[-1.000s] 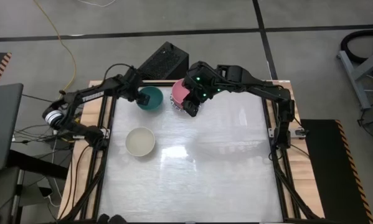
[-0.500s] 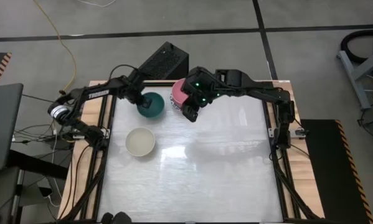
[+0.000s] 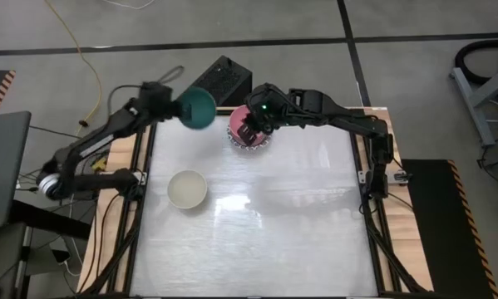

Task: Nest bowls inside each other by size order
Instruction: Stack the dark green bowl on top of the pink bowl

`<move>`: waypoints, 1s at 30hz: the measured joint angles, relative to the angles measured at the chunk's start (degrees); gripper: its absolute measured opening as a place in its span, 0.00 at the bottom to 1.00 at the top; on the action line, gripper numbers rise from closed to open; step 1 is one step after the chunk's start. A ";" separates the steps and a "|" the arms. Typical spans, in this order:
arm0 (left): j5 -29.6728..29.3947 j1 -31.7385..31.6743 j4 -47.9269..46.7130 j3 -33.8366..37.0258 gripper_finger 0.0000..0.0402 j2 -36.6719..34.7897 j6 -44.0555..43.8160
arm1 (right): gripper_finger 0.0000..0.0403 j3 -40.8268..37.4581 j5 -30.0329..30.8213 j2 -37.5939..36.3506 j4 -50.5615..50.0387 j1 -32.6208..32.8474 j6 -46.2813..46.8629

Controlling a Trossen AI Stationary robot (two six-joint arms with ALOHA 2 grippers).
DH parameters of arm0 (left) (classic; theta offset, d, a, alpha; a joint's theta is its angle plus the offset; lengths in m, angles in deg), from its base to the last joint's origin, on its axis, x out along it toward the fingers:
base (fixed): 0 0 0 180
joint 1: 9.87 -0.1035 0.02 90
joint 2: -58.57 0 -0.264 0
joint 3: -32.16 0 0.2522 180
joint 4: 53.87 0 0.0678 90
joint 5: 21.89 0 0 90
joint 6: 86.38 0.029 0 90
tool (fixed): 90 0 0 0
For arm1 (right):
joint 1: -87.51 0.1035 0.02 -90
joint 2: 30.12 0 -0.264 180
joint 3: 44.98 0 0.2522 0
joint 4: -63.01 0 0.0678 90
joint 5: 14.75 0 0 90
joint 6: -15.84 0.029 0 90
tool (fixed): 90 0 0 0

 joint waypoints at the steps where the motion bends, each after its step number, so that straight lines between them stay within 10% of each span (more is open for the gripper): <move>1: -1.29 0.38 1.82 0.00 0.00 -2.13 0.08 | 0.33 0.00 0.00 0.00 2.22 0.01 -1.45; 17: -32.50 11.99 21.46 -0.02 0.00 -18.45 19.68 | 0.33 -0.07 13.48 1.80 33.32 2.68 -28.52; 30: -35.43 16.17 32.61 0.00 0.00 -11.14 32.79 | 0.54 -0.09 14.25 5.31 37.78 1.19 -25.73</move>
